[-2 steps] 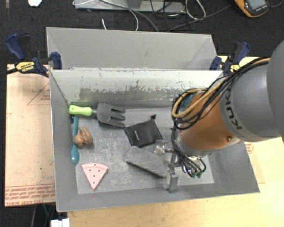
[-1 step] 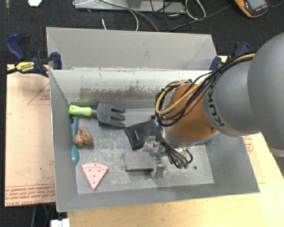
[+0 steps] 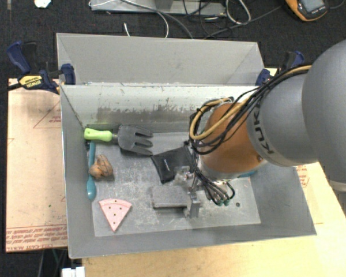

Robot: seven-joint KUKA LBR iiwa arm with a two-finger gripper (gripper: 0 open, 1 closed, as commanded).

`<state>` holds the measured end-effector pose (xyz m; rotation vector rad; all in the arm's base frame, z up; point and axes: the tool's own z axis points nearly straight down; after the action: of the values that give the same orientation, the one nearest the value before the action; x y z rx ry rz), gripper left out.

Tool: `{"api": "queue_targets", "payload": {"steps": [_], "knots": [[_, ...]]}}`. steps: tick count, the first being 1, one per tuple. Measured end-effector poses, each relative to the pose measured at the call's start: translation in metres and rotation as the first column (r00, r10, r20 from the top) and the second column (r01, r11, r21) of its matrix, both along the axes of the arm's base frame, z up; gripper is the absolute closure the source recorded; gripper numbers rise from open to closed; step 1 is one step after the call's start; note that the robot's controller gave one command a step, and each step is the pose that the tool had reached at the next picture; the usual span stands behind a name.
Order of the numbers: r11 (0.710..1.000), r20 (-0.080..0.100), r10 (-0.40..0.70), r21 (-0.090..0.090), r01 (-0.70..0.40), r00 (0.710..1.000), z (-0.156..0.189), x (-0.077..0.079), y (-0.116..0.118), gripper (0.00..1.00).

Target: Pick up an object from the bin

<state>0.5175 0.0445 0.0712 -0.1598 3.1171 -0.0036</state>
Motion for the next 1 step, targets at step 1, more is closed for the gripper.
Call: {"api": "queue_targets", "payload": {"steps": [1], "knots": [[1.000, 0.000, 0.000, 0.000, 0.000, 1.000, 0.0000, 0.0000, 0.0000, 1.00]]}}
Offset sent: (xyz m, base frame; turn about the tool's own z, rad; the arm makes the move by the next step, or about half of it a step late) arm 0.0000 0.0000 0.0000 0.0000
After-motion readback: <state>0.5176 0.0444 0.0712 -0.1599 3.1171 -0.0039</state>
